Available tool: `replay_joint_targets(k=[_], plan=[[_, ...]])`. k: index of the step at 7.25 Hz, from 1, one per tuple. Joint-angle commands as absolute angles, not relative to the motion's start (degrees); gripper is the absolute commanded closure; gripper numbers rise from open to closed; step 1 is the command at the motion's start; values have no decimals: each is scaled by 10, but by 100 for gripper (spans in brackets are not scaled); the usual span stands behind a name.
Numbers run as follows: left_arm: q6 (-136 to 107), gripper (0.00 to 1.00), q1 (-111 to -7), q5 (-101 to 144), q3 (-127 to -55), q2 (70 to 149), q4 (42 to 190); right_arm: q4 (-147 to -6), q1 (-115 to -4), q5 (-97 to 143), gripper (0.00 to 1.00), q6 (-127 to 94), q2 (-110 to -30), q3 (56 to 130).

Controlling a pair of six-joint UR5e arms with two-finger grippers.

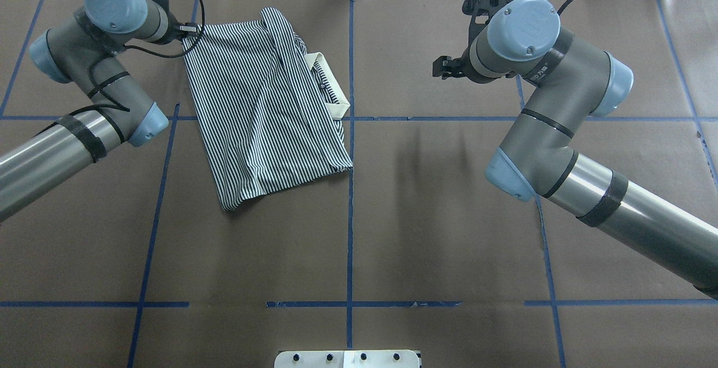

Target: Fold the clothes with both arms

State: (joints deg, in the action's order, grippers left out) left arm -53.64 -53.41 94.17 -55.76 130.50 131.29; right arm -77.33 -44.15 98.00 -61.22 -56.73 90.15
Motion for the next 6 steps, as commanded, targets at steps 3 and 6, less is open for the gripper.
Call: replay_joint_targets(k=[3, 6], plan=[[-413, 0, -572, 953, -509, 1321, 1353, -773, -417, 976, 0, -689, -539, 893], [-371, 0, -600, 1028, -587, 1266, 1369, -677, -362, 935, 25, -903, -377, 703]])
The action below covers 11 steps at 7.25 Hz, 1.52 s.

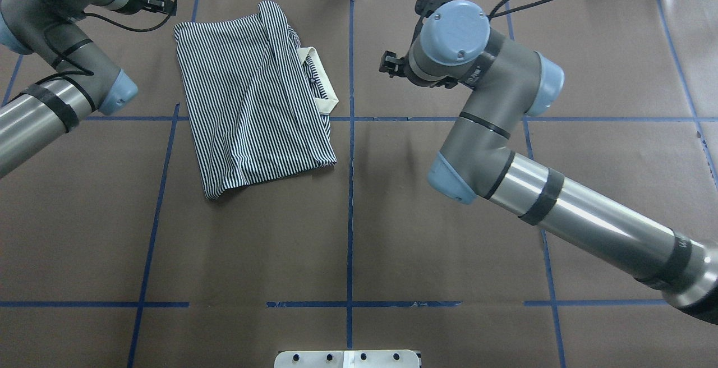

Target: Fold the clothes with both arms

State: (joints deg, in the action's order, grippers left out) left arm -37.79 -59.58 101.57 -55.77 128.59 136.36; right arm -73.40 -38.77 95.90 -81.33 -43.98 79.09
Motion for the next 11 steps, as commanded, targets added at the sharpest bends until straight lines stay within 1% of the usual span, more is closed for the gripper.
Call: replay_joint_targets(k=[1, 2, 3, 4, 6, 8, 10, 11], plan=[[-371, 0, -600, 1028, -587, 1265, 1369, -669, -345, 913, 29, -935, -334, 655], [-371, 0, -600, 1029, -588, 1265, 1370, -665, -329, 885, 30, -952, -307, 617], [-372, 0, -600, 1029, -589, 1264, 1370, -637, -318, 876, 30, -966, -296, 584], [-374, 0, -600, 1029, -594, 1263, 1371, -623, -309, 856, 30, -966, -271, 533], [-376, 0, -600, 1029, -615, 1246, 1371, -623, -308, 849, 33, -963, -268, 512], [-376, 0, -600, 1029, -615, 1245, 1370, -625, -308, 843, 34, -961, -269, 506], [-376, 0, -600, 1029, -615, 1245, 1370, -624, -302, 838, 53, -961, -269, 502], [-375, 0, -600, 1029, -615, 1245, 1370, -625, -299, 836, 57, -962, -269, 502]])
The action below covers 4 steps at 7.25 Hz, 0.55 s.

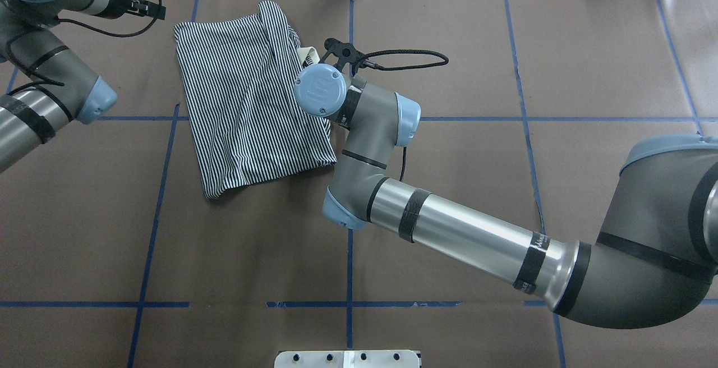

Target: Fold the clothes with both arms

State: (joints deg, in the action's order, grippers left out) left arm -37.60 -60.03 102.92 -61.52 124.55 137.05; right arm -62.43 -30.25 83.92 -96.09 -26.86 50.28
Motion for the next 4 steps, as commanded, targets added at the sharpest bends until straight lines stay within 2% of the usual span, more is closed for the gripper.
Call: replay_joint_targets(k=[1, 2, 4], plan=[[-376, 0, -600, 1029, -615, 1245, 1370, -625, -297, 836, 79, -962, -269, 502], [-376, 0, -600, 1029, -615, 1245, 1371, -628, -297, 836, 100, -962, -270, 502], [-381, 0, -599, 1029, -619, 1246, 1371, -630, -300, 840, 100, -955, -273, 523]])
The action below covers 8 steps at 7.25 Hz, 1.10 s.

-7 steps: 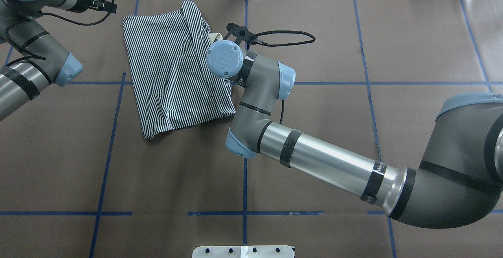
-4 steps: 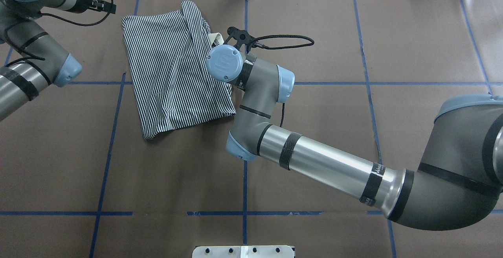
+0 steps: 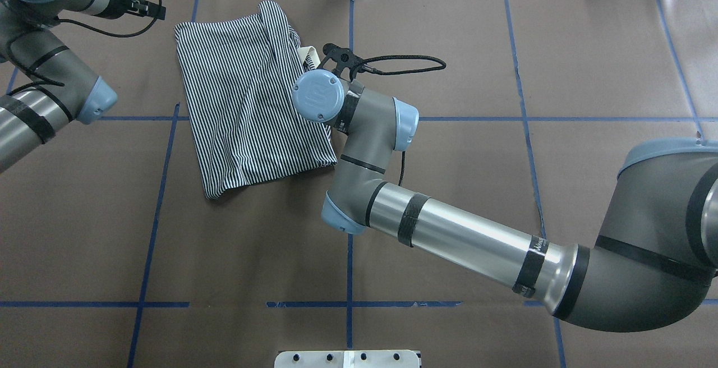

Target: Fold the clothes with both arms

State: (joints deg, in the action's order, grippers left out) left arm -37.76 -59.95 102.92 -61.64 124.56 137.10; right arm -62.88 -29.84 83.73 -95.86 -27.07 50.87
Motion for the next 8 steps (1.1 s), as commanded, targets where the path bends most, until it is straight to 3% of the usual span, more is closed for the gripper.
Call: replay_joint_targets(k=[1, 4, 5, 8], plan=[[-386, 0, -596, 1029, -623, 1246, 1371, -651, -301, 843, 100, -954, -312, 583], [-386, 0, -592, 1030, -639, 1238, 1371, -692, -285, 835, 100, -946, -518, 838], [-386, 0, -590, 1030, -640, 1238, 1371, -692, -264, 815, 100, -946, -572, 891], [-395, 0, -584, 1030, -644, 1237, 1371, -692, -227, 771, 100, -949, -634, 952]])
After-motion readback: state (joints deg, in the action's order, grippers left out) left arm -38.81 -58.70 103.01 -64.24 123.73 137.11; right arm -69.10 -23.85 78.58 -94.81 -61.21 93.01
